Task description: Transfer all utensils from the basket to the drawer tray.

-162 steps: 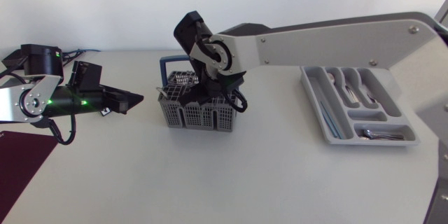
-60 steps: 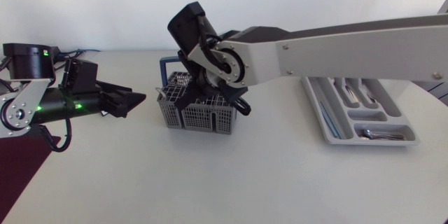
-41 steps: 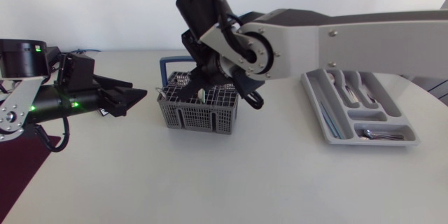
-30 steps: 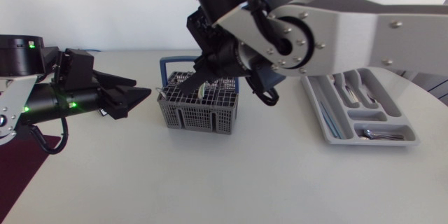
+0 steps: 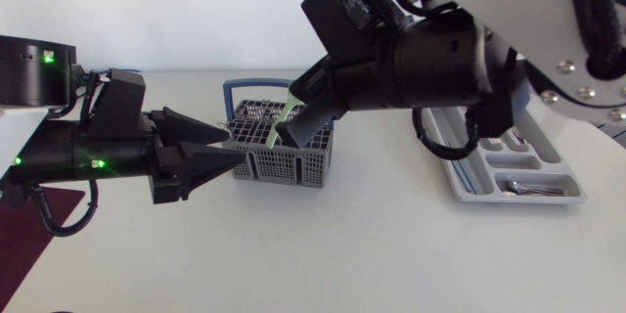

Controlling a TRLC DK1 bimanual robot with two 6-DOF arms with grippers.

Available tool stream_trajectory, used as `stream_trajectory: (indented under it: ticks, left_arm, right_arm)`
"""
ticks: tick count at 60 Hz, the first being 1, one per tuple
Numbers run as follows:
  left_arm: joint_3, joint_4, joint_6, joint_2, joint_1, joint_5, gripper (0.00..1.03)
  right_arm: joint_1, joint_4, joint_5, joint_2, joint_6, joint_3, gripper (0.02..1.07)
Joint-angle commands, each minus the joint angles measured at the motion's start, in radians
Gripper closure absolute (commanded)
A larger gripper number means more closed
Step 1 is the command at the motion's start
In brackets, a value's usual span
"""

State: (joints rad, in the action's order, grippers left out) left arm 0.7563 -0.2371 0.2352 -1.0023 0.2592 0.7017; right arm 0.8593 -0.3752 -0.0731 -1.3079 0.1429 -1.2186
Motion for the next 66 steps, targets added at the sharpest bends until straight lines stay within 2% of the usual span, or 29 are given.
stream_trajectory:
  ticks: [1, 20, 44, 50, 57, 66]
  left_arm:
    - [0.037, -0.025, -0.014, 0.025, 0.015, 0.047, 0.26]
    - [0.034, -0.048, 0.004, 0.018, 0.121, 0.053, 0.26]
    - [0.029, -0.044, 0.007, -0.044, 0.167, 0.058, 0.27]
    - [0.020, -0.031, 0.009, -0.045, 0.183, 0.059, 0.43]
    - [0.012, -0.019, 0.009, -0.045, 0.183, 0.059, 0.51]
    - [0.003, -0.008, 0.009, -0.044, 0.183, 0.068, 0.70]
  right_arm:
    - [-0.016, -0.025, 0.059, 0.039, 0.011, 0.042, 0.99]
    - [-0.025, -0.082, 0.234, 0.081, -0.008, 0.071, 0.98]
    - [-0.032, -0.114, 0.334, 0.098, -0.023, 0.067, 0.98]
    - [-0.032, -0.119, 0.341, 0.098, -0.025, 0.071, 0.98]
    - [-0.037, -0.120, 0.355, 0.098, -0.025, 0.074, 0.98]
    - [-0.043, -0.119, 0.360, 0.096, -0.025, 0.079, 0.98]
